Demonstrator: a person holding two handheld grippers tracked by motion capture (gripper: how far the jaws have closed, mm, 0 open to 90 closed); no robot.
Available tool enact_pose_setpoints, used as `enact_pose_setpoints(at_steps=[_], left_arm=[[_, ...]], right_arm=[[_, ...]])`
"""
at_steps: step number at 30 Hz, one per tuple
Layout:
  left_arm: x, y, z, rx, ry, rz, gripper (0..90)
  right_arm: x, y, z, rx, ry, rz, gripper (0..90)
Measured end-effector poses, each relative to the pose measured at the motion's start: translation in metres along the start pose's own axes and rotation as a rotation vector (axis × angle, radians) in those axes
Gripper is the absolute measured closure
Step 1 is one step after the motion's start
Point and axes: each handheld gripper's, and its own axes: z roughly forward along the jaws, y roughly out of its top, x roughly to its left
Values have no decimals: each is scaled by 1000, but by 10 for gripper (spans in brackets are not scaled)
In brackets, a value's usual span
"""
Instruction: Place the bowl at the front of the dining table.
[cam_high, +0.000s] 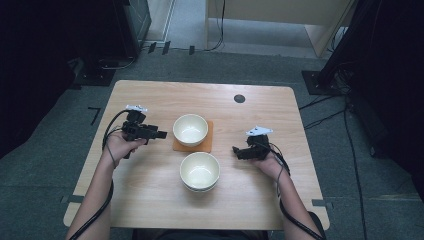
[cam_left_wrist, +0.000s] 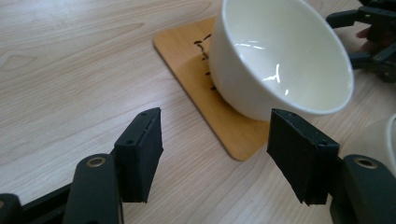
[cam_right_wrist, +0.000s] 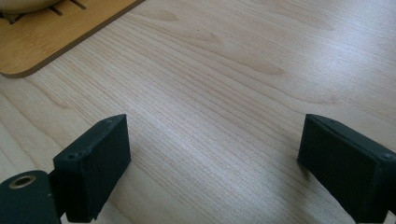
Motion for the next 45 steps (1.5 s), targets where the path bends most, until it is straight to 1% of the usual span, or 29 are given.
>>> enact_pose_setpoints(at_steps=[2, 3, 6, 11, 13, 16, 19, 22, 24, 26, 29, 31, 33, 36, 39, 42, 43, 45], left_arm=[[3, -3, 0, 3, 17, 7, 353], [6, -5, 1, 4, 21, 8, 353], [8, -7, 3, 10, 31, 9, 352], [11, -11, 7, 28, 58, 53, 352], [11, -12, 7, 20, 57, 59, 351], [13, -14, 8, 23, 58, 55, 349], [14, -15, 9, 22, 49, 48, 349], [16, -17, 10, 27, 72, 68, 346], [19, -19, 10, 25, 67, 62, 345], [22, -21, 10, 24, 80, 63, 345], [27, -25, 11, 21, 89, 51, 345], [29, -26, 12, 33, 100, 51, 345], [29, -27, 14, 32, 113, 72, 345], [31, -30, 15, 9, 110, 96, 343], [34, -33, 14, -15, 121, 124, 343], [37, -38, 14, -48, 146, 181, 343], [38, -40, 14, -61, 154, 207, 341], [38, -43, 15, -75, 161, 235, 328]], right_arm=[[0, 0, 0, 1, 1, 1, 85], [0, 0, 0, 0, 0, 1, 85], [0, 0, 0, 0, 0, 1, 85], [0, 0, 0, 0, 0, 1, 85], [0, 0, 0, 0, 0, 0, 85], [0, 0, 0, 1, -1, 1, 85], [0, 0, 0, 0, -2, -1, 85], [0, 0, 0, 0, -2, 0, 84], [0, 0, 0, 0, -2, 0, 85], [0, 0, 0, 0, -2, 0, 85], [0, 0, 0, 0, -2, 0, 84], [0, 0, 0, 0, -2, 0, 84], [0, 0, 0, 1, -3, 0, 84], [0, 0, 0, 0, -3, 0, 84], [0, 1, 1, 0, -2, 0, 85], [1, 1, 1, 0, -3, 0, 85], [1, 1, 1, 0, -3, 1, 84], [1, 1, 1, 1, -3, 2, 84]])
